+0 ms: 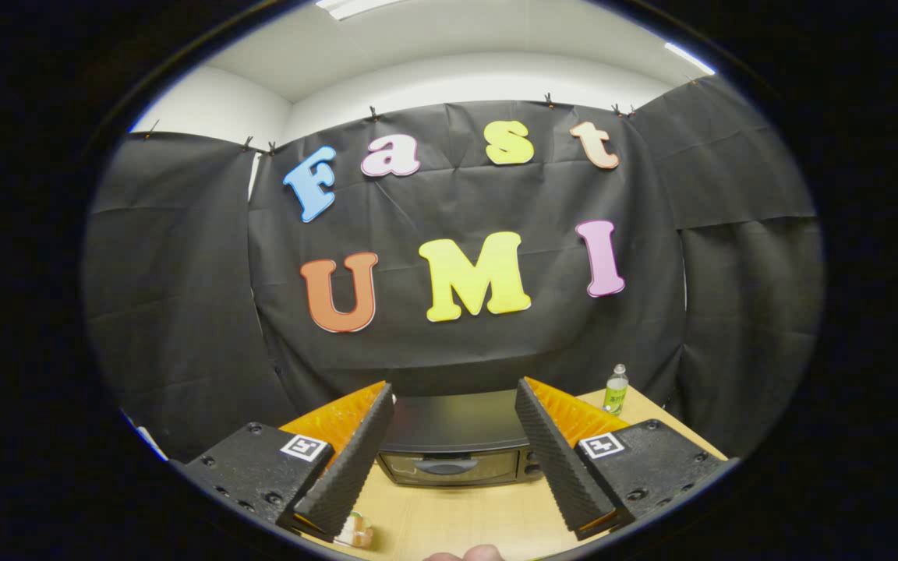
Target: Open the toaster oven, put the food inside, and close the toaster oven door.
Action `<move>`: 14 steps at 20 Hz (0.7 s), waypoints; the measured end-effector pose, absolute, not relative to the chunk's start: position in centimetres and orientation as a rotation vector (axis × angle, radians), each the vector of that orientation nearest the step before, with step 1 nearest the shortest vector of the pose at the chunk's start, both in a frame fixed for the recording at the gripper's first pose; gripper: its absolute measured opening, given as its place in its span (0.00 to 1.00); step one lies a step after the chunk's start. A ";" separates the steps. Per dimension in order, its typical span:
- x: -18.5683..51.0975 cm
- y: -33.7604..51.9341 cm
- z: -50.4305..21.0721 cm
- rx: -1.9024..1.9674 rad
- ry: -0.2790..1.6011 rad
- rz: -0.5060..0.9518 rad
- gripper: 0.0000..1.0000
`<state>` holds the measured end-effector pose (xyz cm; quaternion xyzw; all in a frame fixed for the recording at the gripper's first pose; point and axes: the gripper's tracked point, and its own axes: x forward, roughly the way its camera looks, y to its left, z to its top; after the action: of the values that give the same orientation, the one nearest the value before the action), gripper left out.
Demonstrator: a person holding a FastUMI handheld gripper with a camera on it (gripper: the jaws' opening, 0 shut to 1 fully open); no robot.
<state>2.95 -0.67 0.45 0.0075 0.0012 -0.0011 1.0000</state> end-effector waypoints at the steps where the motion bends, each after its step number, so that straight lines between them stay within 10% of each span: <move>1: 3.1 -0.8 0.4 0.016 0.004 -0.004 1.00; 14: 6.1 -2.2 -3.9 0.017 0.114 -0.020 1.00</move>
<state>6.08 -2.17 -3.89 0.0083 0.0570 -0.0101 0.9983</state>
